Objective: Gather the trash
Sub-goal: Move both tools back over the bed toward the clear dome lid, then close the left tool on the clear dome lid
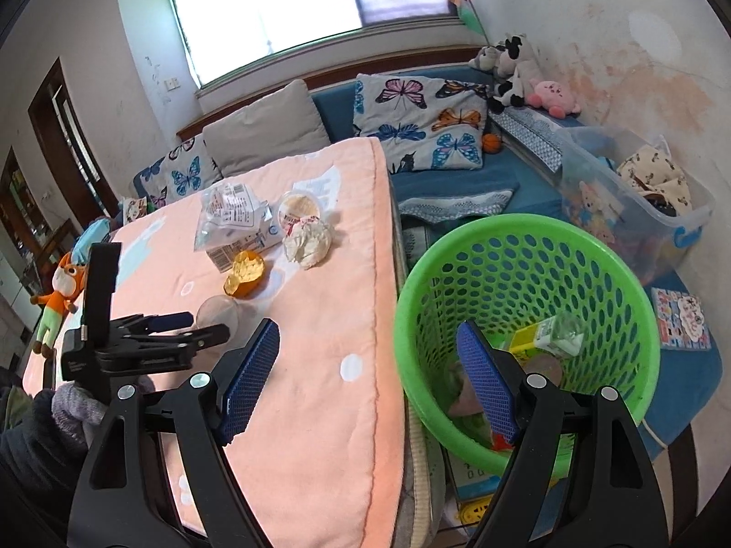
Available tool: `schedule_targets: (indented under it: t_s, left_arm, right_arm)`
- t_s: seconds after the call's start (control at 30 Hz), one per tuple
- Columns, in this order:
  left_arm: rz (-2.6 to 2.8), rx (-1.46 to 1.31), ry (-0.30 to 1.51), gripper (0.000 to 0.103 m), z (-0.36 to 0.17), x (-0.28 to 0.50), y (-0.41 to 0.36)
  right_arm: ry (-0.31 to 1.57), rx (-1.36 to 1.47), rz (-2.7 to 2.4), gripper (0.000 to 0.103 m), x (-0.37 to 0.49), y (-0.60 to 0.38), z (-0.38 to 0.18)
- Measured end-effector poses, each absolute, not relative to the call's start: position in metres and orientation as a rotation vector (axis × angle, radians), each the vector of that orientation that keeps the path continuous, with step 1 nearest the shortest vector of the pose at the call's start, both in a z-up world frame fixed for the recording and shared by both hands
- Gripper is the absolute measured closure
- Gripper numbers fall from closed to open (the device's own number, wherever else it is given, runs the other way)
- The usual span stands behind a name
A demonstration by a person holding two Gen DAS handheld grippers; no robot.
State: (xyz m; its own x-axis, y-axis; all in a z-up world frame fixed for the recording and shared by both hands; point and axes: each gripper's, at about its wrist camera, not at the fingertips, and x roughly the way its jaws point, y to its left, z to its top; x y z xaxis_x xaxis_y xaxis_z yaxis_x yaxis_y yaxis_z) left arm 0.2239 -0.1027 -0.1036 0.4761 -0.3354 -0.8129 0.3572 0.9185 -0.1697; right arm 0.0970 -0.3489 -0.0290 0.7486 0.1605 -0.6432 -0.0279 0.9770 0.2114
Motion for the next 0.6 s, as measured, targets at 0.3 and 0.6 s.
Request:
schedule_targets:
  t_s: [0.3,0.6]
  left_arm:
    - [-0.42,0.028,0.983,0.041,-0.112,0.229,-0.104]
    - [-0.421,0.004,0.935,0.041,-0.089,0.219,-0.086]
  right_arm:
    - [0.744,0.186,0.123,0.023,0.109,-0.341,-0.036]
    - [0.766,0.158,0.167,0.023,0.125,-0.32,-0.04]
